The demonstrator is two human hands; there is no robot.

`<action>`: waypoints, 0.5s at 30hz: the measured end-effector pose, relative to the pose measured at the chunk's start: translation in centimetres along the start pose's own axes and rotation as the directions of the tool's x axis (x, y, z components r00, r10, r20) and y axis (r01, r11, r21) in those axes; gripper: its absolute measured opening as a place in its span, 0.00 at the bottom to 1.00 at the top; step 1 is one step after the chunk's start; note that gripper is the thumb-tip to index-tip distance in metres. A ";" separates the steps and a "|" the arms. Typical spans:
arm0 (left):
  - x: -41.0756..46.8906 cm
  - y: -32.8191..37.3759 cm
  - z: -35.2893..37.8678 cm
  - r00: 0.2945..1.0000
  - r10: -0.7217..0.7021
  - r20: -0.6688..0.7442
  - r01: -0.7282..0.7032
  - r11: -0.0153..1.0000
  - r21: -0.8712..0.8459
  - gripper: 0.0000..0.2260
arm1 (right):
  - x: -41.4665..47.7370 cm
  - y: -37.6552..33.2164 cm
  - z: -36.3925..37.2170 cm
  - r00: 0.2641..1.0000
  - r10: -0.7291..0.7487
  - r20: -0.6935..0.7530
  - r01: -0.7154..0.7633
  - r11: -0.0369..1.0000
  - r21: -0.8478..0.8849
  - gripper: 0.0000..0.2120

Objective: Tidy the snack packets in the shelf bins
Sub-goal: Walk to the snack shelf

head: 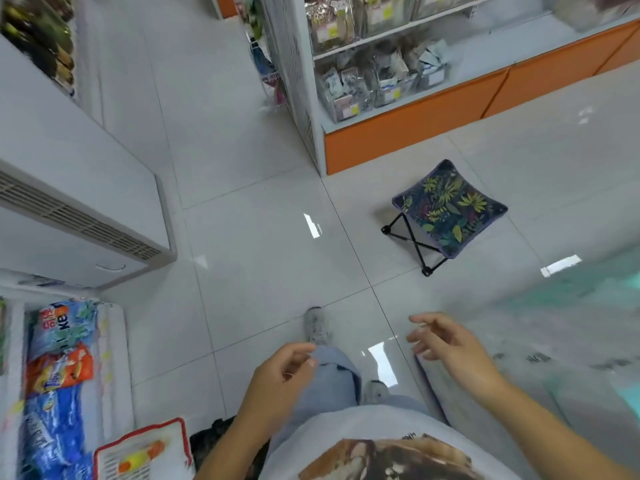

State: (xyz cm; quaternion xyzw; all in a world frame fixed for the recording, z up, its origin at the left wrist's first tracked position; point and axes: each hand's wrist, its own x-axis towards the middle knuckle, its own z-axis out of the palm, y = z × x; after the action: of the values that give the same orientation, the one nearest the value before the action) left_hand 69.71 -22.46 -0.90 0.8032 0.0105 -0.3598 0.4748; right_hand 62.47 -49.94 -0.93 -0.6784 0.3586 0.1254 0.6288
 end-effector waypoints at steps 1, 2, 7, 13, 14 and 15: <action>1.8 0.8 -0.9 1.000 -0.007 -0.019 0.006 1.000 -0.005 0.06 | 2.0 -1.4 0.4 1.000 -0.005 0.010 0.006 1.000 -0.012 0.09; 3.9 1.5 -1.9 0.999 -0.009 -0.034 0.009 1.000 -0.012 0.06 | 4.0 -2.6 0.8 1.000 -0.009 0.015 0.009 1.000 -0.018 0.09; 15.1 6.9 -7.5 0.999 0.034 0.027 -0.036 0.999 0.040 0.07 | 12.3 -9.2 2.4 0.999 0.009 -0.048 -0.008 1.000 0.016 0.09; 26.7 16.4 -11.2 0.975 0.122 0.184 -0.146 0.982 0.122 0.08 | 18.1 -15.2 1.6 0.983 0.051 -0.179 -0.036 0.995 0.090 0.08; 28.4 17.9 -11.2 0.970 0.134 0.201 -0.161 0.979 0.127 0.08 | 18.9 -15.8 1.2 0.977 0.062 -0.204 -0.040 0.993 0.113 0.08; 30.1 19.2 -11.1 0.966 0.141 0.217 -0.173 0.976 0.135 0.07 | 19.8 -16.4 0.6 0.972 0.075 -0.225 -0.046 0.990 0.132 0.08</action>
State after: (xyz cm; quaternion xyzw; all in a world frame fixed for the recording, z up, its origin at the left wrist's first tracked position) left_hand 105.24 -34.25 -0.86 0.7937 -0.1303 -0.4021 0.4374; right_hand 87.27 -56.67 -0.85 -0.6360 0.4565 0.0427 0.6206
